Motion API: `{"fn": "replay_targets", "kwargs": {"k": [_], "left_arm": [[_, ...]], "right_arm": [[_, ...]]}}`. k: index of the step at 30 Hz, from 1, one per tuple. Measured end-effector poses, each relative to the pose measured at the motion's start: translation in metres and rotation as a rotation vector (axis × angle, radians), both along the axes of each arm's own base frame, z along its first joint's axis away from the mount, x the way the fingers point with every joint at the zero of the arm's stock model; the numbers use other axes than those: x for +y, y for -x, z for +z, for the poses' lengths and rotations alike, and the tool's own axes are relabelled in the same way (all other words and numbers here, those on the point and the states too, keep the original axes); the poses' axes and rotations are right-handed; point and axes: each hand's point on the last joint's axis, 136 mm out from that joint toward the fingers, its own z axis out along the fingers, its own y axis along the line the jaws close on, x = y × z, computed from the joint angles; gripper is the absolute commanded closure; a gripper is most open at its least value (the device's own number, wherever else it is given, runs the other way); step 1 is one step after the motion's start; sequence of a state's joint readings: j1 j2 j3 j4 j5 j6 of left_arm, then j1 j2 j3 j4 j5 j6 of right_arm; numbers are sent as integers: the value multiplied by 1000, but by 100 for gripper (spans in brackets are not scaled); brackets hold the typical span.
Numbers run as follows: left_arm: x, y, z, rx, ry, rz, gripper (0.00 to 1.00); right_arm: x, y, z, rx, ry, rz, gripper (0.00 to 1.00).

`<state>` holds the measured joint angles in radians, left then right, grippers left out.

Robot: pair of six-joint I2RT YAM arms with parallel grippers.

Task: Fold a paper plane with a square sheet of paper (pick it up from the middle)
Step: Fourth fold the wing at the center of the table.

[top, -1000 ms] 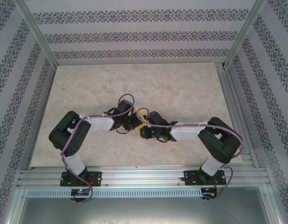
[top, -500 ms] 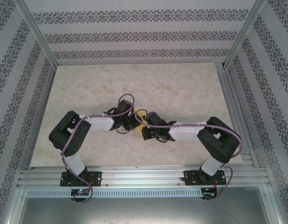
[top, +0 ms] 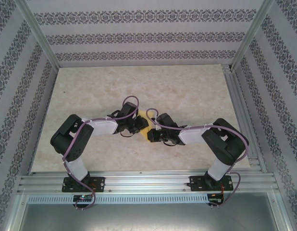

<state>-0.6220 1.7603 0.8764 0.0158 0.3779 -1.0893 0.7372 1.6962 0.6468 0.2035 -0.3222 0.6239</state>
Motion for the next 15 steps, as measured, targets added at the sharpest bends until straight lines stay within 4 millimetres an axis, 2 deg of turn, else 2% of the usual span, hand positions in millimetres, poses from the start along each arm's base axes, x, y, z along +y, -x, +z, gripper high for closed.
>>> {"fn": "replay_targets", "kwargs": {"k": [6,15], "left_arm": [[-2,-1,3,-2,11,-7,74],[-9,-5,6,-4,29,-20,75]], "right_arm": [[2,-2,0,47,-92,-19,98],[3,-4,1,89,-135,-41,98]]}}
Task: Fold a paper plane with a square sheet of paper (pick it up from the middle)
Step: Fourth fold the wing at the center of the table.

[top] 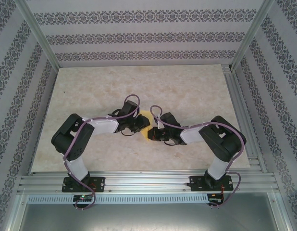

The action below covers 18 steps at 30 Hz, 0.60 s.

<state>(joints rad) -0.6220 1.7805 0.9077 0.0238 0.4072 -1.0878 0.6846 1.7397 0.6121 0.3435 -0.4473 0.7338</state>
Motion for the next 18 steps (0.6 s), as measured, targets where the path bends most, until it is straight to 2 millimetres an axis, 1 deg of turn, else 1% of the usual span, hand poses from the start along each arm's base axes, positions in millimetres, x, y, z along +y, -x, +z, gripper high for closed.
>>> {"fn": "replay_targets", "kwargs": {"k": [7,12,18], "left_arm": [[-3,-2,-11,16,-10,-9,76],[-5,-2,-12,15,-1,-20,75],[-10,-6,-11,-1,3,-43,76]], "right_arm": [[-1,-1,0,15,-3,-19,99],[-2,-2,-1,35,-9,-49,98],[-4,-3,0,59,-9,-88,91]]}}
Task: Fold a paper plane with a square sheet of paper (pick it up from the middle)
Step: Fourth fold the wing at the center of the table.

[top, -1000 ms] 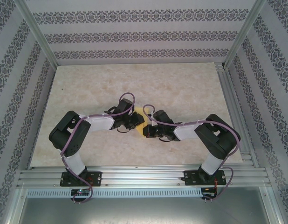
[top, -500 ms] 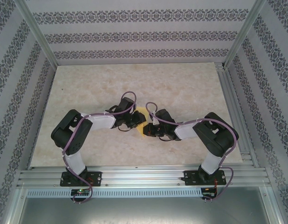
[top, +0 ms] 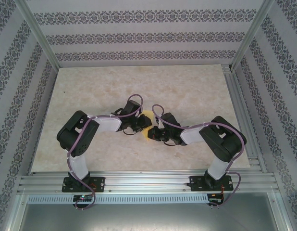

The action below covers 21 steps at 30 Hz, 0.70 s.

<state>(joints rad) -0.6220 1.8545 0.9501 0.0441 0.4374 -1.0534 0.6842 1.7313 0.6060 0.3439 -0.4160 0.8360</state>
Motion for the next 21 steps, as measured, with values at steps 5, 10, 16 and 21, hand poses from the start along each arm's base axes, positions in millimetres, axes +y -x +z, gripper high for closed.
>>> {"fn": "replay_targets", "kwargs": {"k": [5,10,16,21], "left_arm": [[-1,-1,-5,5,-7,-4,76],[0,0,-12,16,-17,-4,76],[-1,-1,-11,16,-16,-4,76],[-2,-1,-11,17,-11,-8,75]], "right_arm": [[-6,-2,3,6,18,-28,85],[-18,-6,19,-16,39,-70,82],[-26,-12,43,-70,34,-112,87],[-31,-14,53,-99,28,-137,87]]}}
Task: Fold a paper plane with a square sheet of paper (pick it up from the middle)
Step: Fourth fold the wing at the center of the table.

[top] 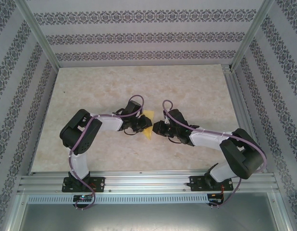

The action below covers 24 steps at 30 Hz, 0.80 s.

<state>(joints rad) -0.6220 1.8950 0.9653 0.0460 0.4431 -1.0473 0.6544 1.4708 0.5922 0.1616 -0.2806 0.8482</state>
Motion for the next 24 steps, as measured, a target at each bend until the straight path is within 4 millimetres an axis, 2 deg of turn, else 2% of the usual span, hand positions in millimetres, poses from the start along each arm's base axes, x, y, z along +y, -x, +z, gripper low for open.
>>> {"fn": "replay_targets", "kwargs": {"k": [10,15,24], "left_arm": [[-7,0,6,-7,41,-24,73],[-8,-1,7,-9,47,-28,73],[-9,-1,8,-11,49,-28,73]], "right_arm": [[0,5,-25,64,33,13,78],[1,5,-37,89,43,20,78],[17,8,-37,85,19,65,78]]}}
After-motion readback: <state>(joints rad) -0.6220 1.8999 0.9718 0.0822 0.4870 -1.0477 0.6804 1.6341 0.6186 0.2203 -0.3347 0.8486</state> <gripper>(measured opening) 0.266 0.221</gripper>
